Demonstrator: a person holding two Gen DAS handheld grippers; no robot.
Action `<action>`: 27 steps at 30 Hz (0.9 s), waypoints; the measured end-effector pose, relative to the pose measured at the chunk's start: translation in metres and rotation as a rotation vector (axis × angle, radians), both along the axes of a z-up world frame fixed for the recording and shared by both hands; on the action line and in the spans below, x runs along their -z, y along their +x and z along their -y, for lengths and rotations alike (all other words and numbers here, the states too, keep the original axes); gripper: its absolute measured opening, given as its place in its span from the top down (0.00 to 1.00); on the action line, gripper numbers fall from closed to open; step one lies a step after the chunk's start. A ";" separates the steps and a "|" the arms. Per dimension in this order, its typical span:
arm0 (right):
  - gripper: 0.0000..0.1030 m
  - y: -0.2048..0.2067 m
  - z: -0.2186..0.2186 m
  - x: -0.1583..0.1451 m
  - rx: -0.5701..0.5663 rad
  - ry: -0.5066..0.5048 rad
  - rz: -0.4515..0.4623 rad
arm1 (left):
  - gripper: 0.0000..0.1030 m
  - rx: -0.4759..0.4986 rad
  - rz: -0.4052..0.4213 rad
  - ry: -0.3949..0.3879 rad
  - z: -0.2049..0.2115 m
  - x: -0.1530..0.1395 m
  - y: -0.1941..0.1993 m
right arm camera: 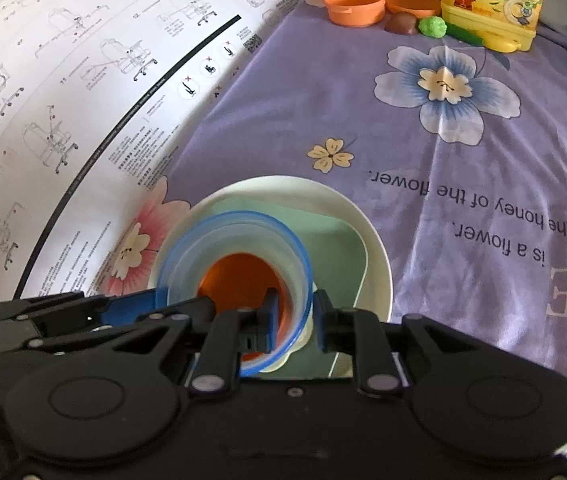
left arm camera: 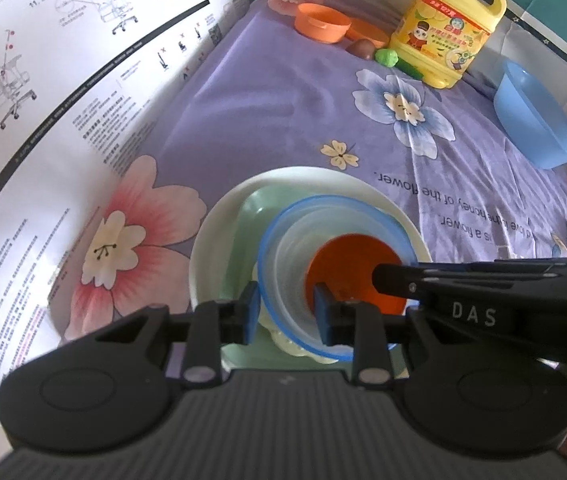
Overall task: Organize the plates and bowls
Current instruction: 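Carry the nested bowls with the right gripper over the green plate stack, then lower the nested bowls onto the yellow saucer and open the right gripper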
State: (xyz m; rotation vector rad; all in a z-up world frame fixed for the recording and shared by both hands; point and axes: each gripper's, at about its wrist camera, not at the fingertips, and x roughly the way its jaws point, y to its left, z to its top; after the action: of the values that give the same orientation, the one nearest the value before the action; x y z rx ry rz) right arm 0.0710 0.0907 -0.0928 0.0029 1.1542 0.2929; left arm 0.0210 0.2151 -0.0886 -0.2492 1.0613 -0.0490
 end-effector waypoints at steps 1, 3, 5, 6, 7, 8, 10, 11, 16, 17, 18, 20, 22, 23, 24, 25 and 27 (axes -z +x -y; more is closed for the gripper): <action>0.81 0.001 0.000 0.001 0.000 -0.003 0.001 | 0.72 -0.001 0.001 0.000 0.000 0.000 0.000; 0.81 0.001 -0.001 0.001 -0.002 -0.011 0.002 | 0.70 -0.004 0.007 -0.003 -0.001 0.001 0.000; 0.81 0.002 -0.001 0.002 -0.004 -0.020 0.007 | 0.67 -0.003 0.008 -0.007 -0.003 0.002 0.001; 0.81 0.002 -0.001 0.002 -0.004 -0.023 0.008 | 0.67 -0.004 0.009 -0.007 -0.003 0.002 0.001; 0.81 0.002 -0.001 0.002 -0.004 -0.023 0.009 | 0.65 -0.005 0.009 -0.006 -0.004 0.002 0.001; 0.81 0.002 -0.001 0.002 -0.004 -0.024 0.010 | 0.63 -0.006 0.010 -0.006 -0.005 0.002 0.001; 0.80 0.002 -0.001 0.002 -0.004 -0.028 0.013 | 0.60 -0.010 0.018 -0.007 -0.006 0.001 0.000; 0.80 0.002 -0.001 0.002 -0.005 -0.030 0.016 | 0.58 -0.014 0.022 -0.005 -0.007 0.000 -0.001; 0.73 0.000 0.002 -0.005 -0.001 -0.024 0.047 | 0.45 -0.035 0.049 -0.005 -0.011 -0.006 -0.005; 0.72 -0.001 0.004 -0.007 0.002 -0.019 0.052 | 0.42 -0.038 0.060 -0.004 -0.012 -0.008 -0.006; 0.66 -0.002 0.006 -0.010 0.008 -0.016 0.061 | 0.40 -0.045 0.073 -0.001 -0.012 -0.011 -0.008; 0.54 -0.004 0.012 -0.016 0.029 -0.011 0.082 | 0.28 -0.061 0.097 0.002 -0.015 -0.016 -0.010; 0.38 -0.005 0.019 -0.023 0.054 0.005 0.097 | 0.14 -0.085 0.126 0.000 -0.020 -0.022 -0.015; 0.34 -0.006 0.024 -0.027 0.070 0.022 0.107 | 0.06 -0.095 0.141 -0.001 -0.022 -0.025 -0.017; 0.26 -0.007 0.028 -0.030 0.077 0.032 0.116 | 0.05 -0.102 0.157 -0.002 -0.023 -0.028 -0.020; 0.21 -0.009 0.031 -0.035 0.083 0.041 0.129 | 0.04 -0.104 0.171 0.002 -0.024 -0.032 -0.023; 0.16 -0.016 0.037 -0.043 0.091 0.055 0.157 | 0.01 -0.101 0.190 0.009 -0.024 -0.037 -0.028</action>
State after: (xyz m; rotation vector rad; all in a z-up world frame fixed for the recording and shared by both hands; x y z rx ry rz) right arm 0.0554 0.0538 -0.0498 0.0794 0.9874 0.2399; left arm -0.0066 0.2388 -0.0513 -0.2837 0.8590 0.0226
